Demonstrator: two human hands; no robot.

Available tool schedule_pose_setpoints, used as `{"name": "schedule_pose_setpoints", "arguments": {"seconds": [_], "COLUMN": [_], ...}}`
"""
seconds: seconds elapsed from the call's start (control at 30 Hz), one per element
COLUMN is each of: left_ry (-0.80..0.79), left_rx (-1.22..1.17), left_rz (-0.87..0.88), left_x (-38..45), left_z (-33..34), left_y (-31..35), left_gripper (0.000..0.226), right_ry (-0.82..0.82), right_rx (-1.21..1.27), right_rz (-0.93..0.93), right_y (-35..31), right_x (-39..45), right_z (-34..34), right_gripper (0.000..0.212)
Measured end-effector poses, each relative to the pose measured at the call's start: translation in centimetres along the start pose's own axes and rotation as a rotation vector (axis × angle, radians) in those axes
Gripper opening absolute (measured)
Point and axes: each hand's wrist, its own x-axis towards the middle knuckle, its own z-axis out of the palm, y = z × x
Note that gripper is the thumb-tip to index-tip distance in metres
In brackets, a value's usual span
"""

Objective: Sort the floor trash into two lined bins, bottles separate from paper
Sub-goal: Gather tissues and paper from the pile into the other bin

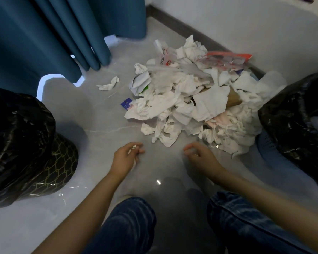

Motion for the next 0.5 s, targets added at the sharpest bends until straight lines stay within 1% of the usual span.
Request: {"name": "schedule_pose_setpoints", "arguments": {"seconds": [0.1, 0.2, 0.27, 0.33, 0.4, 0.43, 0.5], "left_ry": [-0.010, -0.038, -0.107, -0.160, -0.180, -0.179, -0.172], "left_rx": [-0.065, -0.009, 0.063, 0.136, 0.260, 0.331, 0.471], "left_rz": [-0.051, -0.061, -0.061, -0.061, -0.034, -0.016, 0.037], "left_x": [1.0, 1.1, 1.2, 1.5, 2.0, 2.4, 3.2], "left_z": [-0.2, -1.0, -2.0, -3.3, -4.0, -4.0, -3.3], "left_y": [1.5, 2.6, 3.0, 3.1, 3.5, 3.8, 4.3], "left_gripper": [0.024, 0.027, 0.029, 0.029, 0.031, 0.031, 0.035], "right_ry": [-0.071, -0.056, -0.046, -0.061, -0.069, -0.054, -0.008], "right_rx": [-0.299, -0.638, -0.716, -0.751, -0.740, -0.722, -0.710], "right_rz": [-0.112, -0.177, -0.162, -0.141, -0.103, -0.100, -0.138], "right_y": [-1.6, -3.5, -4.1, -4.1, -3.5, -3.0, -2.0], "right_x": [1.7, 3.7, 5.2, 6.2, 6.8, 7.0, 7.1], "right_z": [0.2, 1.3, 1.7, 2.0, 2.4, 2.7, 3.3], "right_gripper": [0.028, 0.057, 0.075, 0.083, 0.085, 0.081, 0.062]}}
